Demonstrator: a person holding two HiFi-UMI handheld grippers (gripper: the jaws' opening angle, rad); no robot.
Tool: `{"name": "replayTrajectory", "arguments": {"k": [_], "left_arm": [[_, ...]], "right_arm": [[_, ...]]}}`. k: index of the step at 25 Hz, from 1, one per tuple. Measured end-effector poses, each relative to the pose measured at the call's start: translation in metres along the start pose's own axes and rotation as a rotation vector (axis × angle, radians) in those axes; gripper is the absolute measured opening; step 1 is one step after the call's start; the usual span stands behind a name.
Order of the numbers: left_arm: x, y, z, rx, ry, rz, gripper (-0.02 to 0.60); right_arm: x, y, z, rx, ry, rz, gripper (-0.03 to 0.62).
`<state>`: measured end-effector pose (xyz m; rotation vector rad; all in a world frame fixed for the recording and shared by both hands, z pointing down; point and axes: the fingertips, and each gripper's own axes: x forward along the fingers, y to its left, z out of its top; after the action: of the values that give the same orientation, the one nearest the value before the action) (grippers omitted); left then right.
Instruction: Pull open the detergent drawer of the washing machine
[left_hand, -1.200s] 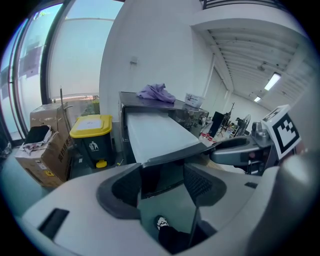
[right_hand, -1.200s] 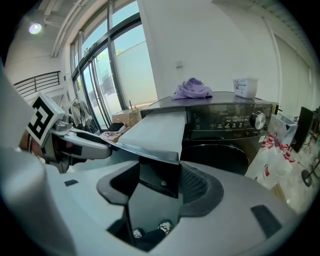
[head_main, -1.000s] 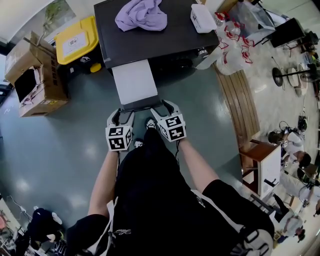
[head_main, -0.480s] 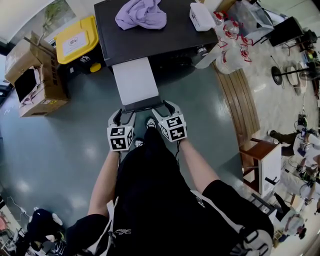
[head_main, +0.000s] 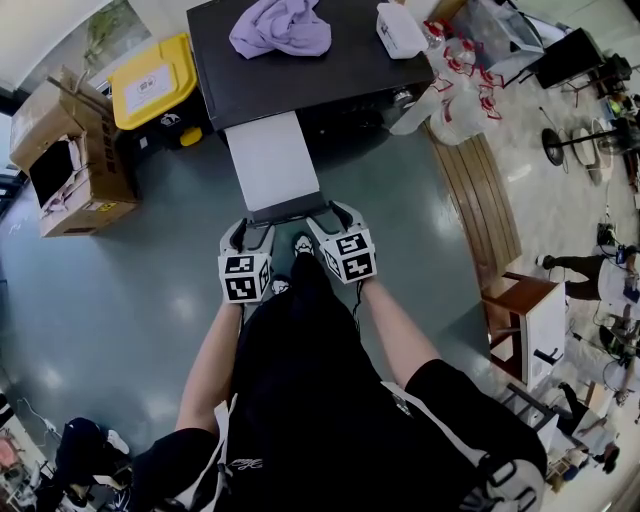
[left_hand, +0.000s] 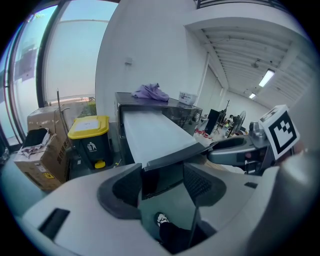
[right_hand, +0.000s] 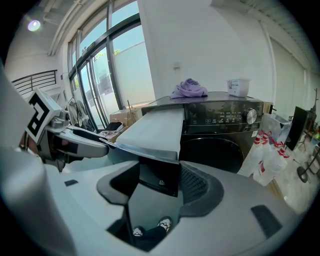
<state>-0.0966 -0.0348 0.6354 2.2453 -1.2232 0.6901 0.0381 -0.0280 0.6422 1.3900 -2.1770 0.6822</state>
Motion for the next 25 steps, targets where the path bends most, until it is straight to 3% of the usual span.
{"name": "replayTrajectory", "arguments": {"k": [25], "left_arm": [[-0.0026,-0.004,-0.0047,-0.019,-0.006,-0.003,0.261]], "right_arm": [[-0.0043,-0.0002,-0.0083,-0.014,0.019,0.018,0.234]]}}
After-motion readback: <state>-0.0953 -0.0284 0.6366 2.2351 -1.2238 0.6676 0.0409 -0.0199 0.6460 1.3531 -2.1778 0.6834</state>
